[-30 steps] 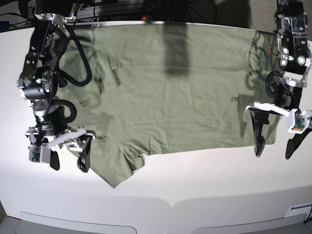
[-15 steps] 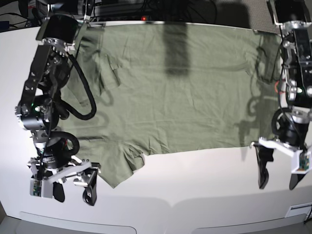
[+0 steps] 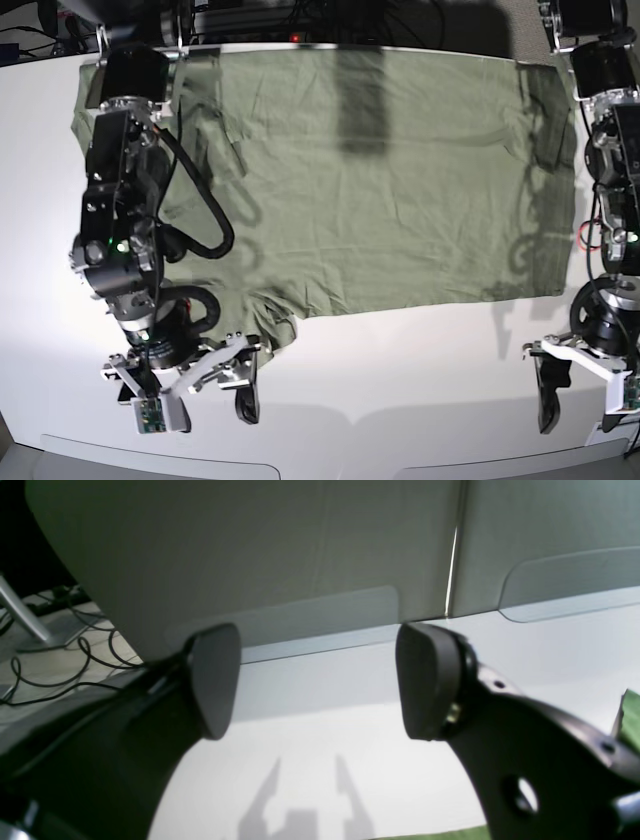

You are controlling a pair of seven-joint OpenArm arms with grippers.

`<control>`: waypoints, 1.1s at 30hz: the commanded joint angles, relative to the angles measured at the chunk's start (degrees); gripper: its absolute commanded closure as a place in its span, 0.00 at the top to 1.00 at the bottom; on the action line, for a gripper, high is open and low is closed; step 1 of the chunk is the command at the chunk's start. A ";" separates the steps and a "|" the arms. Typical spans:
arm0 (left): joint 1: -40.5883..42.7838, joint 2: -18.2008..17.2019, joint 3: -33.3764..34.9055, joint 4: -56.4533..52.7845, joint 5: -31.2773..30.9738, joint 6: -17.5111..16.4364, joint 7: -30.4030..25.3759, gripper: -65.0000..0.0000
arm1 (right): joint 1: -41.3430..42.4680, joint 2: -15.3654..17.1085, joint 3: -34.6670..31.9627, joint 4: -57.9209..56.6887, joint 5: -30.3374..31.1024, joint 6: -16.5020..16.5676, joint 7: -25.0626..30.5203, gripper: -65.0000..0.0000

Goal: Fold the T-shirt properly
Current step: 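Move both grippers along the shirt sides toward the hem, then lower the left gripper onto the hem corner and grasp it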

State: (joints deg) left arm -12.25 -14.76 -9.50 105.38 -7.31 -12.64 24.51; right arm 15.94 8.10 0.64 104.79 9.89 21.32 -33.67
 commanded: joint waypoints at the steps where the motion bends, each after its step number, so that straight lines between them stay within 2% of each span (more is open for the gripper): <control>1: -1.40 -0.90 -0.26 1.05 -0.20 0.15 -1.57 0.70 | 2.14 0.13 0.02 -0.85 0.13 0.15 1.16 0.73; 8: -2.25 -6.58 -0.20 -1.75 -0.28 0.17 -1.66 0.70 | 11.85 0.15 0.02 -18.71 0.13 1.73 -5.05 0.73; 11: -3.72 -9.16 -0.22 -5.70 -1.86 0.17 -1.84 0.70 | 16.72 0.13 0.02 -24.30 0.15 2.12 -7.30 0.73; 15: -6.40 -10.73 -0.22 -13.46 -3.67 -0.07 -2.05 0.70 | 21.92 0.13 0.02 -28.44 0.15 2.25 -11.37 0.73; 16: -7.28 -10.88 -0.22 -15.91 -3.65 -1.18 -2.08 0.70 | 23.02 0.11 0.02 -29.20 0.15 2.27 -12.79 0.73; 17: -8.28 -11.04 -0.22 -18.51 -3.65 -3.74 -2.08 0.70 | 23.98 0.11 0.02 -29.83 0.15 2.27 -14.01 0.73; 20: -11.87 -11.10 -0.20 -27.10 -3.65 -14.14 -2.32 0.70 | 25.68 0.13 0.02 -30.42 0.15 2.27 -16.37 0.73; 22: -14.40 -11.13 -0.20 -33.27 -3.65 -17.70 -3.17 0.70 | 26.10 0.13 0.02 -30.42 0.15 2.27 -16.94 0.73; 27: -20.83 -11.15 -0.22 -48.72 -2.99 -17.84 -3.48 0.70 | 26.08 0.13 0.02 -30.42 0.15 2.27 -18.58 0.73; 33: -25.20 -11.15 -0.20 -66.31 1.20 -17.86 -3.54 0.70 | 26.08 0.15 0.02 -30.42 0.17 2.27 -20.44 0.73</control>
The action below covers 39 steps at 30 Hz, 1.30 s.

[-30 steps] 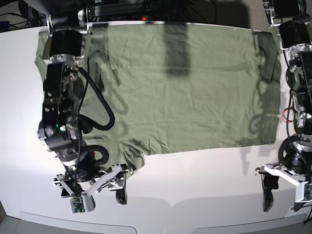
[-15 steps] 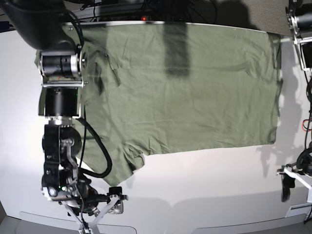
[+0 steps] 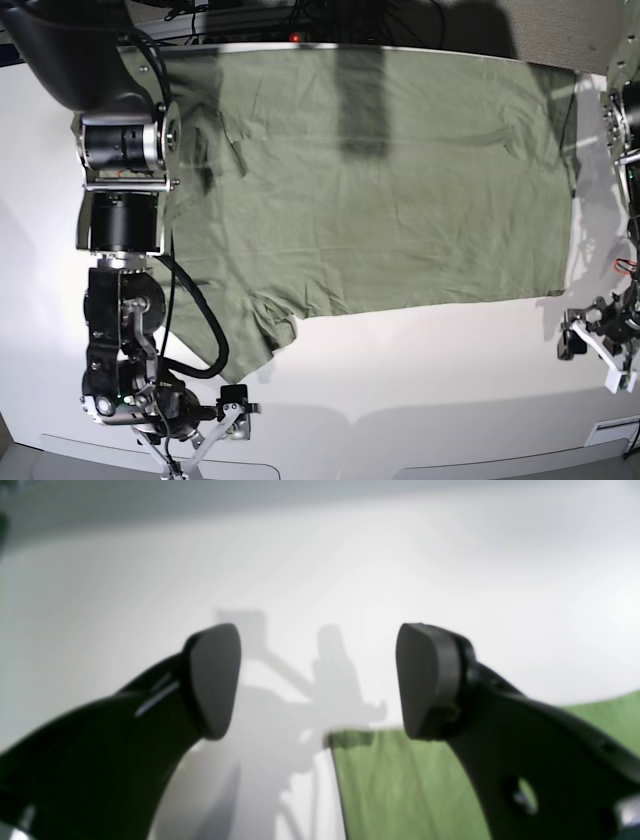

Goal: Fold the T-shirt properly
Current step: 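Lower the left gripper onto the hem corner and grasp it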

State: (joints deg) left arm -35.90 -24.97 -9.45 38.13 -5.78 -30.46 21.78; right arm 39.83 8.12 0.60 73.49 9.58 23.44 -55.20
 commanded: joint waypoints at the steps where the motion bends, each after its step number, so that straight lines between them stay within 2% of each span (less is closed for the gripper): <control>1: -1.38 -0.92 -0.26 -1.38 -0.15 -0.04 -1.75 0.70 | 2.19 0.13 0.07 0.87 0.46 0.15 0.61 0.73; 4: -1.25 -0.92 -0.26 -7.80 -0.17 -0.04 -4.37 0.70 | 2.19 0.13 0.07 0.87 0.46 0.15 -0.33 0.73; 8: -0.31 -0.94 -0.26 -10.78 -0.22 -0.11 -4.46 0.70 | 2.19 0.11 0.07 0.87 0.74 0.15 -1.46 0.73; 12: 1.14 -0.90 -0.26 -10.78 -1.22 -5.27 -3.89 0.70 | 2.16 0.13 0.13 0.87 1.09 0.15 -2.93 0.73; 21: 6.25 -0.63 -0.26 -10.78 -2.43 -5.73 -4.31 0.70 | 2.19 0.11 0.13 0.87 1.14 0.15 -4.66 0.73; 24: 6.51 -0.61 -0.26 -10.78 -8.00 -9.54 -2.21 0.70 | 2.19 0.11 0.13 0.87 1.14 0.15 -4.66 0.73; 26: 6.43 -0.57 -0.26 -10.78 -11.28 -9.54 -0.70 0.70 | 2.19 0.13 0.13 0.87 1.14 0.13 -4.66 0.73; 34: 6.23 1.01 -0.26 -10.78 -11.93 -9.54 3.06 0.70 | 2.19 0.11 0.13 0.87 1.16 0.15 -4.79 0.73; 39: 6.23 1.57 -0.26 -10.78 -15.21 -9.54 5.42 0.70 | 2.19 0.13 0.15 0.87 1.14 0.15 -4.79 0.73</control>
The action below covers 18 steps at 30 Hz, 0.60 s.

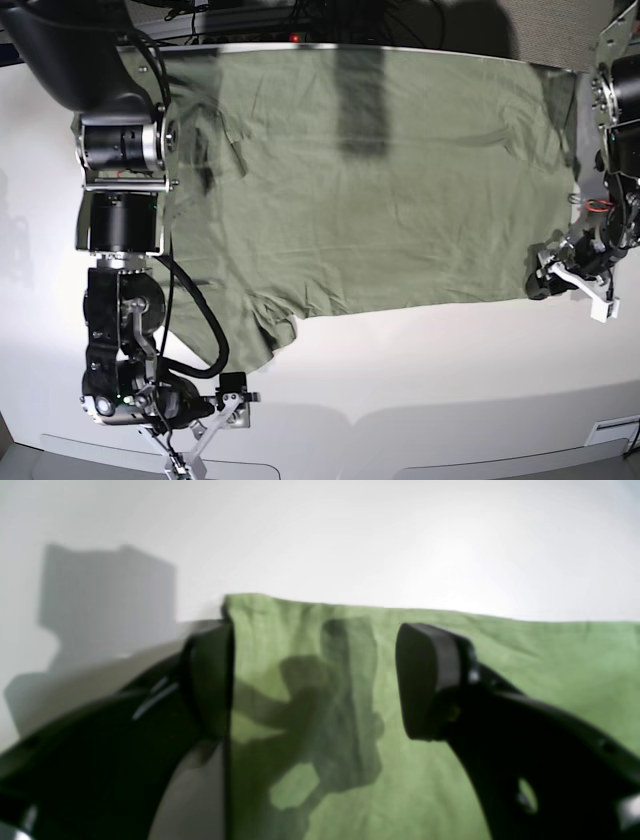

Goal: Fold the T-shirt properly
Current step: 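Lower the left gripper onto the hem corner and grasp it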

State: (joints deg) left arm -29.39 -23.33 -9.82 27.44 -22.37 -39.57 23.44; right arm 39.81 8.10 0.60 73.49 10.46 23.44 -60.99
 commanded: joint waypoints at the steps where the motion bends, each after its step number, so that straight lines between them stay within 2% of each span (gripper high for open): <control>1: -0.28 -0.02 0.11 -0.09 1.03 -0.43 4.35 0.70 | 2.21 0.13 0.17 0.87 0.26 0.15 1.01 0.73; 8: -0.24 -0.02 0.11 -0.09 -4.33 -0.43 10.43 0.70 | 2.21 0.13 0.17 0.87 0.28 0.15 1.09 0.73; 18: -0.28 -0.35 0.11 -0.09 -5.79 -0.43 8.68 0.70 | 2.19 0.15 0.17 0.87 0.24 0.15 0.96 0.73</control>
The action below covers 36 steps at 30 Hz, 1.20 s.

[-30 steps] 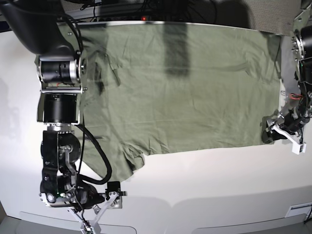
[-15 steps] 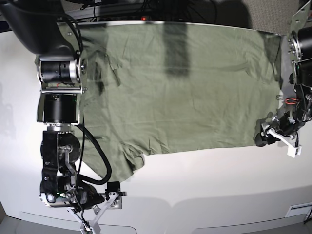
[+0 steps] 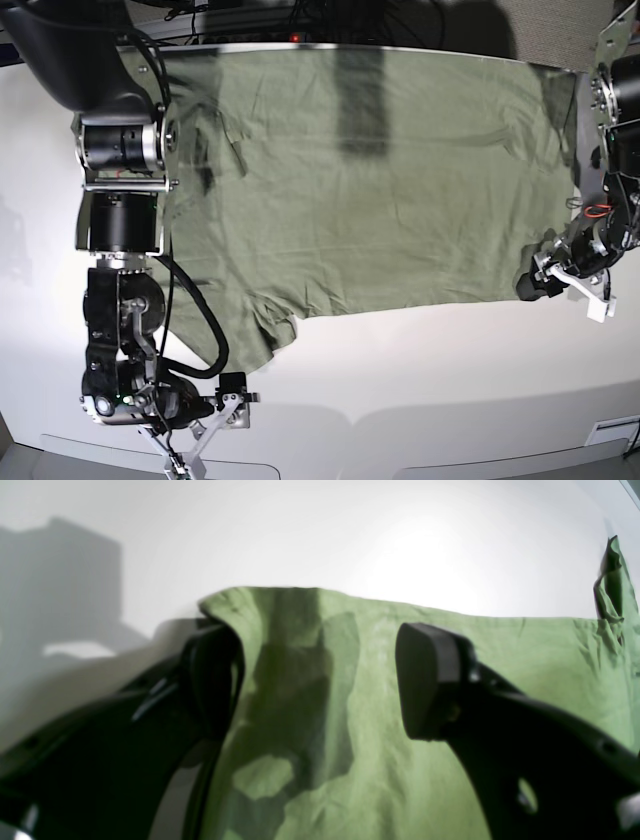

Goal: Fold the T-shirt properly
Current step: 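Lower the left gripper onto the hem corner and grasp it, then move the right gripper to the other hem corner and grasp it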

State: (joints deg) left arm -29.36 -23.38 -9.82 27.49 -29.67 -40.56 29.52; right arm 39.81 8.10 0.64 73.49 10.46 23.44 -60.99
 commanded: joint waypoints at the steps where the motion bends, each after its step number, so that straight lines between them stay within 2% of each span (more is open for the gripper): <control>1: -0.28 -0.31 0.11 -0.13 1.51 0.56 2.62 0.70 | 2.21 0.15 0.13 0.87 0.26 0.13 0.96 0.73; 9: -0.20 -0.39 0.11 -0.13 1.53 0.56 2.23 0.70 | 2.21 0.13 0.13 0.87 0.26 0.13 0.35 0.73; 12: -0.20 -0.50 0.11 -0.13 1.53 0.56 2.23 0.66 | 2.21 0.15 0.13 0.87 0.24 0.15 0.07 0.73; 17: -0.22 -0.48 0.11 -0.13 1.53 0.56 2.38 0.50 | 2.19 0.15 0.13 0.87 0.24 0.13 -0.04 0.73; 26: -1.44 -0.50 0.11 -0.02 1.53 0.56 1.75 0.48 | 2.19 0.15 0.13 0.87 0.24 0.15 -1.11 0.73; 28: -1.97 -0.50 0.11 -0.02 1.55 0.56 1.79 0.42 | 2.19 0.15 0.13 0.87 0.24 0.15 -1.25 0.73; 32: -2.78 -0.94 0.11 -0.02 1.53 0.56 1.60 0.24 | 2.19 0.15 0.13 0.87 0.22 0.15 -1.51 0.73; 36: -2.89 -2.03 0.11 -0.02 1.55 0.56 -1.11 0.17 | 1.90 0.17 0.13 0.87 0.20 0.13 -1.51 0.73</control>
State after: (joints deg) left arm -30.65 -24.10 -9.65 26.94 -27.62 -39.79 29.50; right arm 39.68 8.10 0.64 73.49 10.41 23.44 -63.37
